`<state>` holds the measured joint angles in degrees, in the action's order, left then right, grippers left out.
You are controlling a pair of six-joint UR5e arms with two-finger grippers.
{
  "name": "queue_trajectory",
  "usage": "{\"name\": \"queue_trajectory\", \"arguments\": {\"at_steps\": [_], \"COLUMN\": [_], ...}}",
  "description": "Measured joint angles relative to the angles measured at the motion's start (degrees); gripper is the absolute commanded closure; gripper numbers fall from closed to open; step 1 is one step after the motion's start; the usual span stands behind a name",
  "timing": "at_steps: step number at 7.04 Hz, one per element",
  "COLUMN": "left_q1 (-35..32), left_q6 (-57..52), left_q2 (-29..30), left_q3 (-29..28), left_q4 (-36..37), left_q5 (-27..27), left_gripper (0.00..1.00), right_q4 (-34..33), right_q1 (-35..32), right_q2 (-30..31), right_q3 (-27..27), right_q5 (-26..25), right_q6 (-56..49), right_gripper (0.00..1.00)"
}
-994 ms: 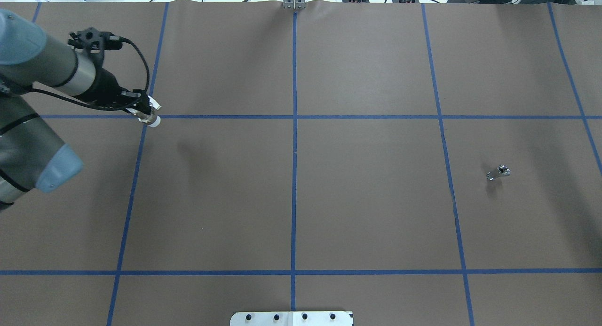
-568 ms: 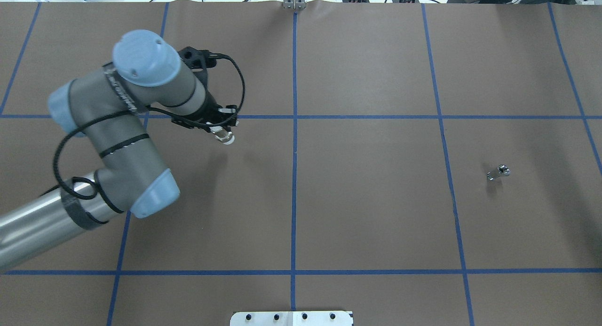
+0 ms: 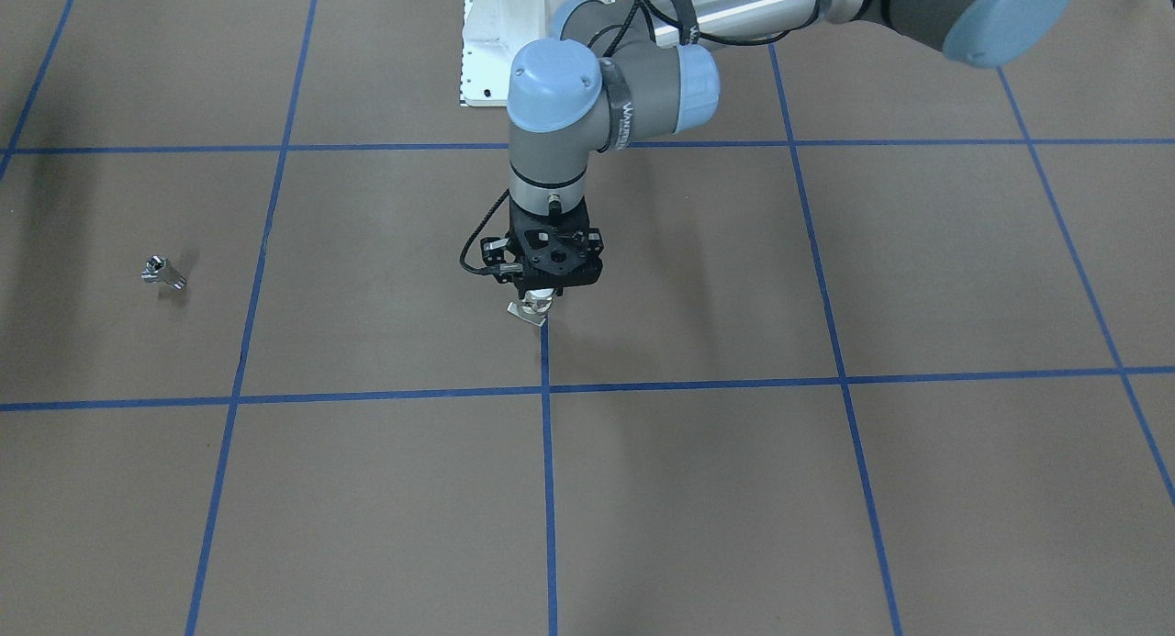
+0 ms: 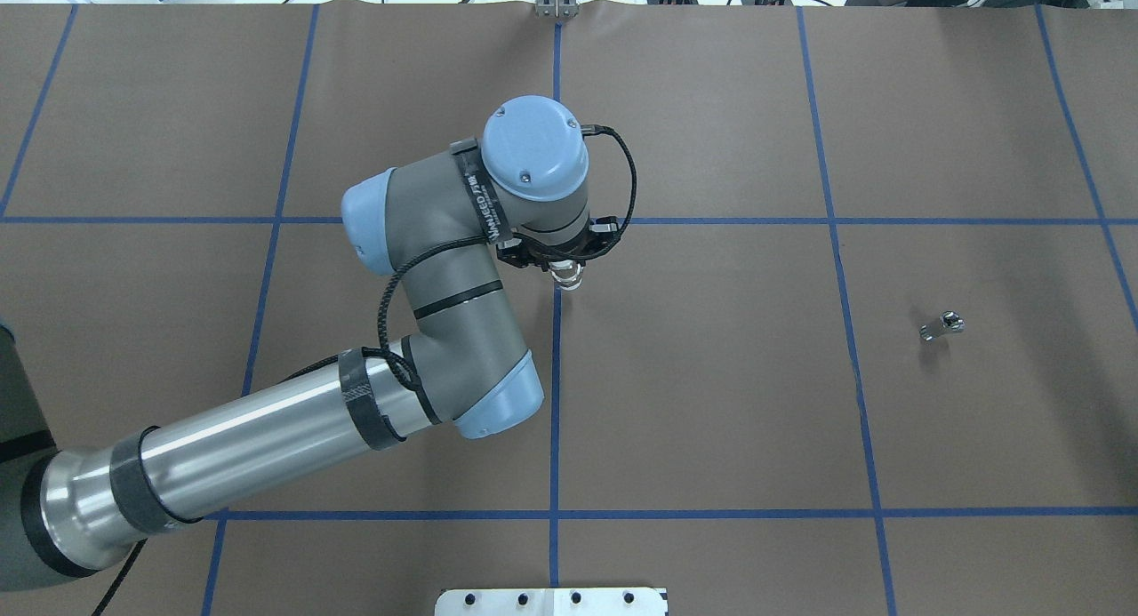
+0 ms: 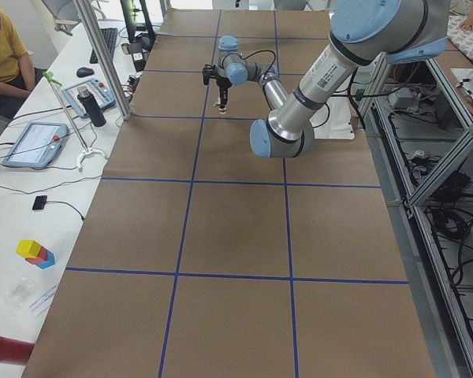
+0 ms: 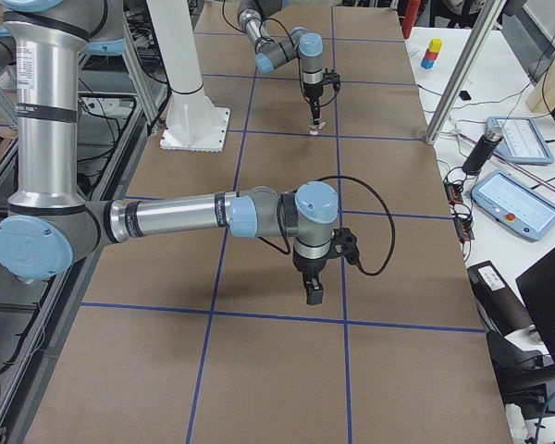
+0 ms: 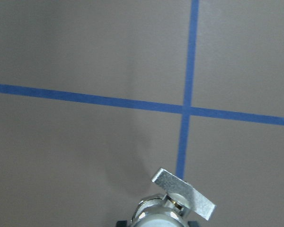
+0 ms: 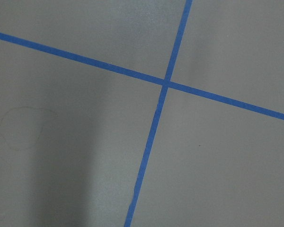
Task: Assemble PPR valve and pipe with both arms
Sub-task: 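Carry the white valve with the left gripper to the table center, set upright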
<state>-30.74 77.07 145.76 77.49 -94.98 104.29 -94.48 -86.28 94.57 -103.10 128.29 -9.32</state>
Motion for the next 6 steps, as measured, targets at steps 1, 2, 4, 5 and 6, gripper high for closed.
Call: {"name": "queue_trajectory", "arguments": {"at_steps": [1, 2, 4, 5, 6], "left_q1": [0.2, 0.3, 0.3, 0.2, 0.2], "left_q6": [-0.1, -0.7, -2.1, -2.4, -2.6], "left_q2": [0.7, 0.6, -0.3, -0.5, -0.6], "left_q3": [-1.3, -1.7, -1.9, -1.9, -1.8], "left_q4": [0.0, 0.0, 0.1, 0.0, -0.1], "left_q5": [-0.3, -0.5, -0.6, -0.6, -0.6], "left_gripper": [0.73, 0.73, 0.52, 0.22, 0.00], "right_q4": [0.0, 0.0, 0.0, 0.0, 0.0], "right_q1": [0.0, 0.0, 0.1, 0.0, 0.0], "right_q2": [0.0, 0.0, 0.0, 0.0, 0.0], "right_q3": [0.0, 0.0, 0.0, 0.0, -0.1], "right_q5": [0.0, 0.0, 0.0, 0.0, 0.0], "right_q6": [0.0, 0.0, 0.0, 0.0, 0.0], "right_gripper": [0.01, 0.01, 0.01, 0.01, 0.01]}}
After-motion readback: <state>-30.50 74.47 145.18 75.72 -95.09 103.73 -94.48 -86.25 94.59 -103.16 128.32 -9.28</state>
